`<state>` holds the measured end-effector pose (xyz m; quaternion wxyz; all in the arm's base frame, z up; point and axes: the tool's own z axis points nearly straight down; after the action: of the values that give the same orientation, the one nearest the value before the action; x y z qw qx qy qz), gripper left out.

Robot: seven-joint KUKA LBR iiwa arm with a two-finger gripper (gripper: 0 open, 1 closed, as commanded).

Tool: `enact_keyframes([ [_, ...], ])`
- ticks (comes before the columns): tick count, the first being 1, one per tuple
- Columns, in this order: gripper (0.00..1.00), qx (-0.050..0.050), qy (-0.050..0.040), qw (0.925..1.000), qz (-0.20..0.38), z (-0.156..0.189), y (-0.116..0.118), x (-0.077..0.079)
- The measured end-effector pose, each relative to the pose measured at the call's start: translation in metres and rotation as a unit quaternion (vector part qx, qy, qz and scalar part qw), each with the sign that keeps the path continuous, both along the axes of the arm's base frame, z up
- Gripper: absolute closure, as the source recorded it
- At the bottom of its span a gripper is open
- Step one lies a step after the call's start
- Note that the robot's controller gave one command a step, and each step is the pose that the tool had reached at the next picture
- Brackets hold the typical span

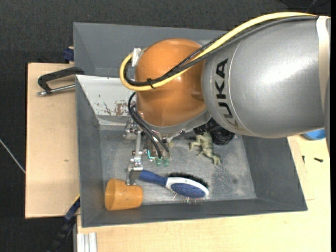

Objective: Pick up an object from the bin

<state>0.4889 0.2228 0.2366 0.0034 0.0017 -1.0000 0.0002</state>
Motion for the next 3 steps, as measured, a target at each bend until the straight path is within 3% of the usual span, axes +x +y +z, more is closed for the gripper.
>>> enact_keyframes([
  [1, 0.0, 0.0, -0.0005, 0.9896, 0.144, -0.102, -0.059, 0.008],
  [2, 0.0, 0.002, -0.006, 0.9829, 0.184, -0.166, -0.104, 0.03],
  [3, 1.0, 0.002, -0.0103, 0.9827, 0.185, -0.163, -0.101, 0.032],
])
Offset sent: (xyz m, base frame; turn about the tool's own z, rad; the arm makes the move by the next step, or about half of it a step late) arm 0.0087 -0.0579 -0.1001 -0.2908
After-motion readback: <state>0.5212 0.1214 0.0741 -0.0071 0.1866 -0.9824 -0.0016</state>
